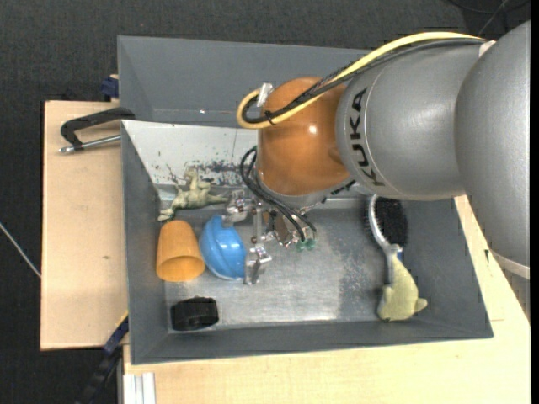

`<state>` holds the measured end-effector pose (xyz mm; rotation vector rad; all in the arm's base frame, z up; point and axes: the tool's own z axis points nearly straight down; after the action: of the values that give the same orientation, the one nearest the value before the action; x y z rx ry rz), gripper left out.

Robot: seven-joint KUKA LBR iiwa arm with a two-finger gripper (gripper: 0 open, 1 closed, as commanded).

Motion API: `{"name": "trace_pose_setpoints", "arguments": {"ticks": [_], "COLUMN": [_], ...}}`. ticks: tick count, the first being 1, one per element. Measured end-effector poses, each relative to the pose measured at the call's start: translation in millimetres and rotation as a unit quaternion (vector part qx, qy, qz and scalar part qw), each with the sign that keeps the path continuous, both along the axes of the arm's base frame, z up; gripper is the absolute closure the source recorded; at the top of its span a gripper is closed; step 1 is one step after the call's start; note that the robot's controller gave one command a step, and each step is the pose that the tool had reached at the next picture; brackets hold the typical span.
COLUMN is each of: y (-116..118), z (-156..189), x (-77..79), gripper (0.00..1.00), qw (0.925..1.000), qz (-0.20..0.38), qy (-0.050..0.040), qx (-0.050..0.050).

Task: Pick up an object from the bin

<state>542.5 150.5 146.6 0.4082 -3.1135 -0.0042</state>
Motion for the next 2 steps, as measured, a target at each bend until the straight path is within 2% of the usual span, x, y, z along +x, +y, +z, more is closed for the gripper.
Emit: {"name": "trace_pose_setpoints", "arguments": {"ticks": [1,2], "y": [52.6,47.7], "z": [-62.0,-57.7], "x": [-34.6,-31.6], "gripper": [0.0,1.0], "qw": [0.9999,0.9999], "qz": [-0.012,-0.015], "qy": [0.0011,-0.0012], "qx": [-0.002,-0.004]}}
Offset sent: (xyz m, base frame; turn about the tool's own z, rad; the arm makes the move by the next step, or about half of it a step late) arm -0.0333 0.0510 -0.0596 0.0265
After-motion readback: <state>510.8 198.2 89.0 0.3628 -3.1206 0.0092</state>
